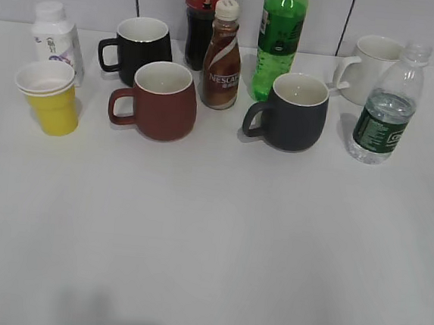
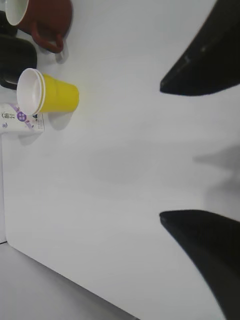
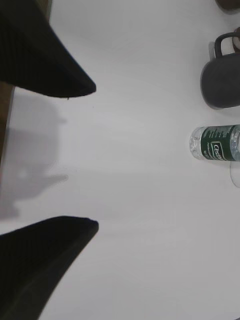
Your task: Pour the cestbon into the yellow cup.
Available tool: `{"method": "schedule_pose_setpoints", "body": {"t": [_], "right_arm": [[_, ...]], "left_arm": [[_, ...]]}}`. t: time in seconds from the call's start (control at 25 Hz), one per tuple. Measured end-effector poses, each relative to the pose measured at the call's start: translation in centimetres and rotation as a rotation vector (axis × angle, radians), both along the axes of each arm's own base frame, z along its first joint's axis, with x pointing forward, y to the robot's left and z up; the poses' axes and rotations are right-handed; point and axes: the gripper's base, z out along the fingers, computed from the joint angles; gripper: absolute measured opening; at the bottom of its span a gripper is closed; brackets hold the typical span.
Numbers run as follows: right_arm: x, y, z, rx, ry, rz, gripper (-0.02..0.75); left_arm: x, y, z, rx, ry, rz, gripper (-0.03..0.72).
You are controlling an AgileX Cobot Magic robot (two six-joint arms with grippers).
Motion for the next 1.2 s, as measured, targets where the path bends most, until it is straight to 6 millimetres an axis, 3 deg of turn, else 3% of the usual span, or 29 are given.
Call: {"method": "schedule_pose_setpoints", "body": {"t": [1.2], "right_arm": [[0.0,0.0,0.0,0.0,0.0,0.0,0.554]], "left_arm": [[0.0,0.0,0.0,0.0,0.0,0.0,0.541]]}}
